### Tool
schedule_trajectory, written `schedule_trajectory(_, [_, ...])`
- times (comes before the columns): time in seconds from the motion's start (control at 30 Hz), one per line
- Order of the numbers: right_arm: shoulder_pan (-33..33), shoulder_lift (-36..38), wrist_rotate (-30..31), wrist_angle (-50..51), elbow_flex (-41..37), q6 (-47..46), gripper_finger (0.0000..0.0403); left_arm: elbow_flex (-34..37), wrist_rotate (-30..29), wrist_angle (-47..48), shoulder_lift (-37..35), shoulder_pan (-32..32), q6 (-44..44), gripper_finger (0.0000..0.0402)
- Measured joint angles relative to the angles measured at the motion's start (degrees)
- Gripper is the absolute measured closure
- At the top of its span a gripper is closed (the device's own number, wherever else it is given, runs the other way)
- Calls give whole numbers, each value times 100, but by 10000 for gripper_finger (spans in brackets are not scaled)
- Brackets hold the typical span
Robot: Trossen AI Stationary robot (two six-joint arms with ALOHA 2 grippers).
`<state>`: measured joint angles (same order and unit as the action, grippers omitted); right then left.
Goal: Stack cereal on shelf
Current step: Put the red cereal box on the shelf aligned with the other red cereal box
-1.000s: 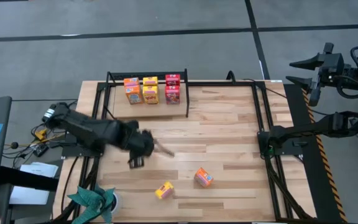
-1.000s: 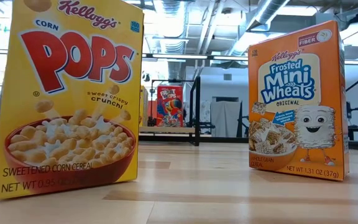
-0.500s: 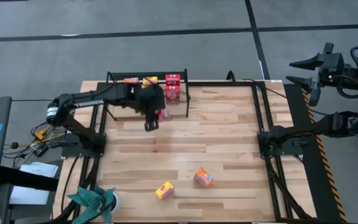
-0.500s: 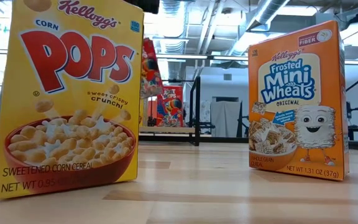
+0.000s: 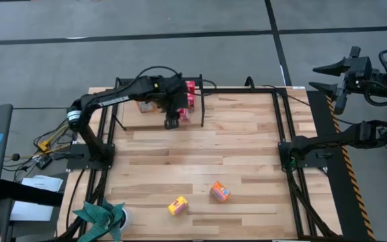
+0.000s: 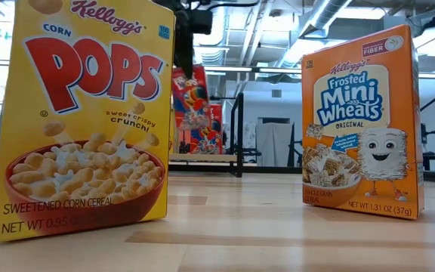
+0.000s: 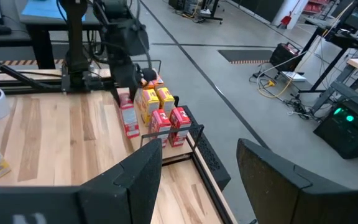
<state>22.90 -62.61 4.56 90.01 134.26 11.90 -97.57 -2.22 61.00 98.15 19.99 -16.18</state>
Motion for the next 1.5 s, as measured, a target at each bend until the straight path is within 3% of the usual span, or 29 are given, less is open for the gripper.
schedule_trajectory(0.5, [0,0,0,0,0,5,171,-403,45,-109,981,100,-632,251])
schedule_trajectory(1.5, [0,0,-1,0,0,59,171,-405,-153,-246,992,304,-608,251])
